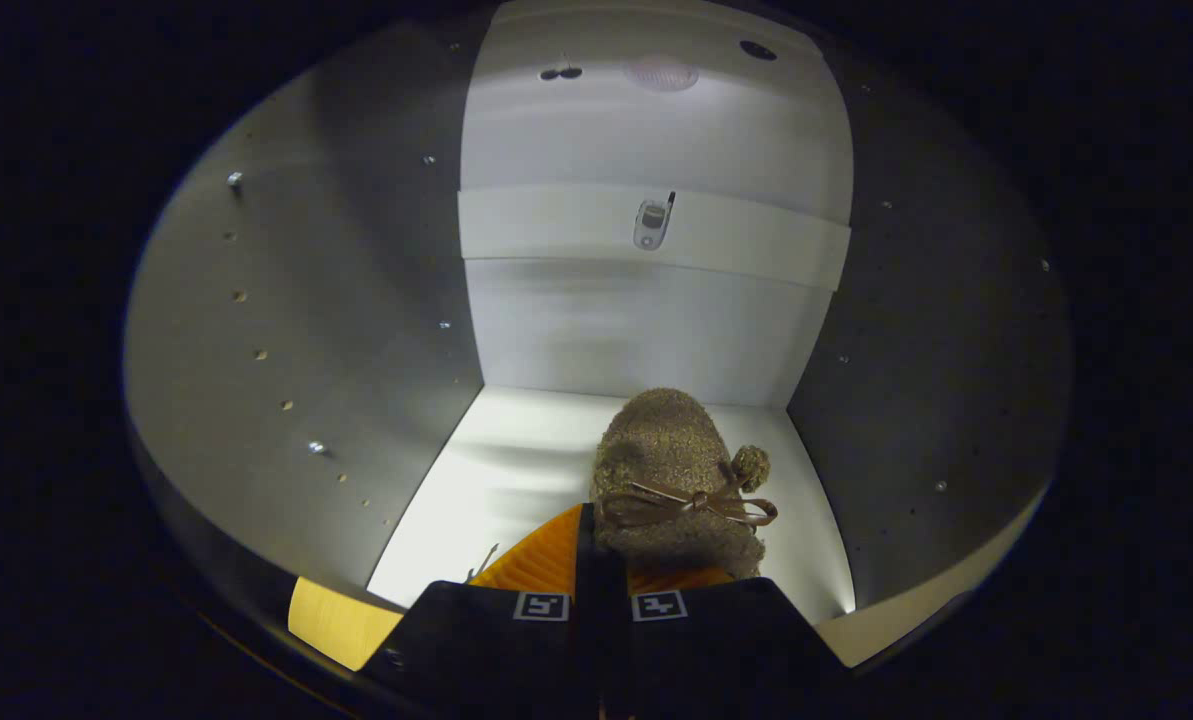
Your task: Open the shoe cabinet door, grab the shoes and put them into the shoe cabinet, then close the shoe cabinet door.
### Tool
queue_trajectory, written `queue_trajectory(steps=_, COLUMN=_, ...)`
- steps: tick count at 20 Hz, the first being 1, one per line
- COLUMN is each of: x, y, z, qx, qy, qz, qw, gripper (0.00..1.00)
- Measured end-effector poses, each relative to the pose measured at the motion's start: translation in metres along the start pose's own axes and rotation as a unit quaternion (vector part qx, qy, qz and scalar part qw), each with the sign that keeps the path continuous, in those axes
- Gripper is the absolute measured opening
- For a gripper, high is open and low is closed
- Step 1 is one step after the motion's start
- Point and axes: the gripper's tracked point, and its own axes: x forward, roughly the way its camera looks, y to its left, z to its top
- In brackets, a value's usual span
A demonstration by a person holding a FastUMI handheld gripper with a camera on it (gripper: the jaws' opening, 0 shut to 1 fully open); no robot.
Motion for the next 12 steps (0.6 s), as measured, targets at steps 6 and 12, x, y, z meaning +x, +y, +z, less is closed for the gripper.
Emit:
queue_trajectory(steps=6, x=0.043, y=-0.005, z=0.002, qx=-0.035, qy=0.022, qz=-0.031, qw=0.999, gripper=0.08)
queue_trajectory(steps=12, x=0.061, y=-0.005, z=-0.007, qx=-0.034, qy=0.041, qz=-0.037, qw=0.998, gripper=0.1)
